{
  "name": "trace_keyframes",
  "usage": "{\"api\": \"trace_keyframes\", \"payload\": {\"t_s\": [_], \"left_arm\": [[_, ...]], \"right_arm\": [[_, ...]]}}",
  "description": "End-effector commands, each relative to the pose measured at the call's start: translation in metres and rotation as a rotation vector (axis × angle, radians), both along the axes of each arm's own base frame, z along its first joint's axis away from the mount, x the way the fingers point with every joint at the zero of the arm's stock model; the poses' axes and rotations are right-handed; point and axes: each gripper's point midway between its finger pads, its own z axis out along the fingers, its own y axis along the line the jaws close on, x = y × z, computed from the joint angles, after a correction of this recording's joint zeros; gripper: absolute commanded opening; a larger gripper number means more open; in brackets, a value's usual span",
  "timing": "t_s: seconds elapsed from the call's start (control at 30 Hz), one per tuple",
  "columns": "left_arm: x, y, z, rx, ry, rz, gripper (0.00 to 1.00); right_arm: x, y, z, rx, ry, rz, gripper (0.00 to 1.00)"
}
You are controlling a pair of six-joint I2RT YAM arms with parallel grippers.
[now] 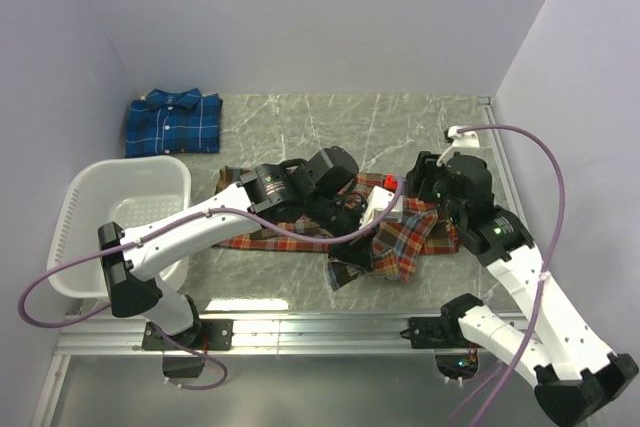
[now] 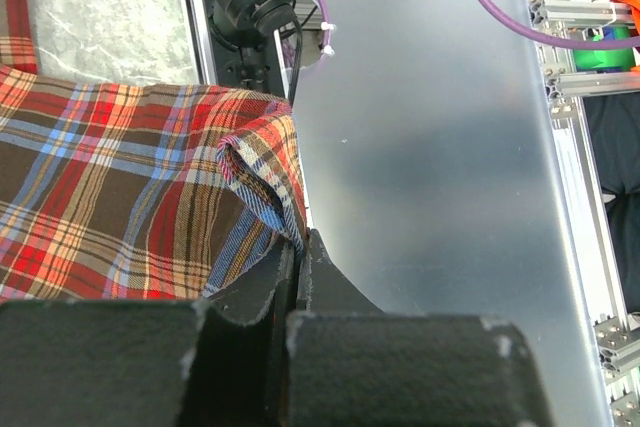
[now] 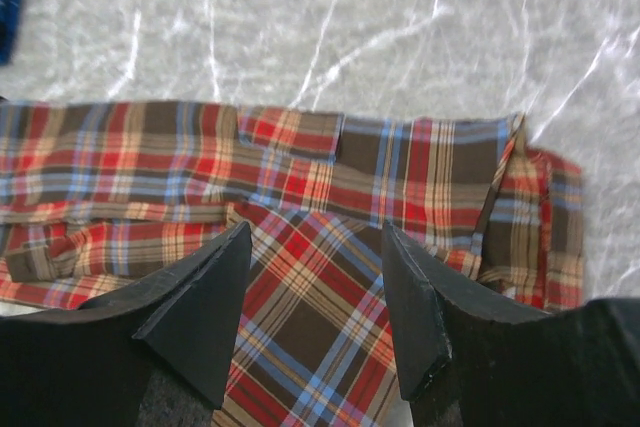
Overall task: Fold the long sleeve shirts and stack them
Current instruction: Fold the shirt
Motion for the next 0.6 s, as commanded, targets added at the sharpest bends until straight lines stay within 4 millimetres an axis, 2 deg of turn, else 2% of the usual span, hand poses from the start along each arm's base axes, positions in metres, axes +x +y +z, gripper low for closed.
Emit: {"api": "trace_keyframes", "payload": {"t_s": [0.0,0.03,0.1,0.13,0.17,0.23,0.3,0.33,0.53,0.57], "left_arm": [[-0.008,0.004,0.024,-0.068,-0.036,-0.025,0.01],[-0.008,0.006,0.023,-0.065,-0.038,-0.023,0.01],[-0.010,0.010,0.020,-0.059,-0.037,-0.025,0.01],[-0.011,0.011,0.020,-0.062,-0.037,-0.028,0.01],[-0.013,0.014,0.021,-0.063,-0.035,-0.030,0.01],[-0.015,0.015,0.022,-0.069,-0.031,-0.032,0.00],[-0.020,0.017,0.024,-0.081,-0.028,-0.042,0.01],[-0.023,0.018,0.026,-0.088,-0.024,-0.054,0.00],[-0.038,0.019,0.029,-0.116,-0.005,-0.092,0.00],[-0.040,0.019,0.026,-0.109,0.001,-0.098,0.00]], "right_arm": [[0.007,0.008,-0.024,0.037,0.074,-0.012,0.62],[0.008,0.011,-0.041,0.033,0.131,-0.013,0.61],[0.007,0.019,-0.059,0.068,0.204,-0.008,0.61],[0.006,0.019,-0.078,0.059,0.261,-0.015,0.61],[0.005,0.021,-0.087,0.075,0.293,-0.023,0.61],[0.001,0.023,-0.114,0.077,0.376,-0.025,0.61],[0.000,0.020,-0.132,0.096,0.426,-0.060,0.61],[-0.004,0.020,-0.148,0.102,0.477,-0.059,0.61],[-0.011,0.003,-0.194,0.126,0.636,-0.130,0.61],[-0.014,0.007,-0.198,0.140,0.661,-0.117,0.61]]}}
